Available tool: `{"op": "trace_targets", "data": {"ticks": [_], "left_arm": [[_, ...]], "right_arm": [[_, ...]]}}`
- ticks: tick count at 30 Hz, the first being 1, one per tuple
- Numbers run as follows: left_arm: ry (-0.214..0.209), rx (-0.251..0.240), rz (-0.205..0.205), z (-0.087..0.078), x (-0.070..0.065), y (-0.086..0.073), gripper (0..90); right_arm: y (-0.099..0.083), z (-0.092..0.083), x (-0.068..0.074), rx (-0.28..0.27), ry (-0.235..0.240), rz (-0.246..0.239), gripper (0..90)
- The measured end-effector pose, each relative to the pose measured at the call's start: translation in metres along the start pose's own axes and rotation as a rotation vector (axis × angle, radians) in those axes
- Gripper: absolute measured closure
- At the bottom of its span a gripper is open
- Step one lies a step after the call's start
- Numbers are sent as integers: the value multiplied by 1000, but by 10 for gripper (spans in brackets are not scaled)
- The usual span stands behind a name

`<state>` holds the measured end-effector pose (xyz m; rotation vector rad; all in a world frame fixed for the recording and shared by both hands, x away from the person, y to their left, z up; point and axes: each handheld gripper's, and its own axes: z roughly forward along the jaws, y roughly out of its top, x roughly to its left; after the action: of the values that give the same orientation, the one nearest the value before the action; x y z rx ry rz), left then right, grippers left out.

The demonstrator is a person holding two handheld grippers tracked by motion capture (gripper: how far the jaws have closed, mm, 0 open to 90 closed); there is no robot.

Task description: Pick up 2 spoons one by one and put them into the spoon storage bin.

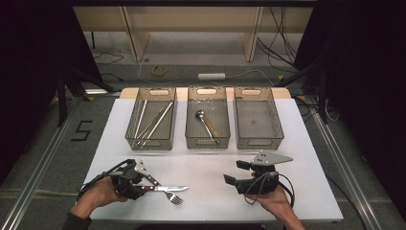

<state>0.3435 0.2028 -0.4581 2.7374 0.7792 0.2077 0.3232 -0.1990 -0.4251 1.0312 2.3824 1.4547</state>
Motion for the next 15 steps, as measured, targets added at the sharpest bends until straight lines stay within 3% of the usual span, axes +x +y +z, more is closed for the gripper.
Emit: {"op": "trace_targets", "data": {"ticks": [15], "left_arm": [[-6,27,97,6,-3,2,623]], "right_arm": [[0,2,0,7,4,2,291]]}}
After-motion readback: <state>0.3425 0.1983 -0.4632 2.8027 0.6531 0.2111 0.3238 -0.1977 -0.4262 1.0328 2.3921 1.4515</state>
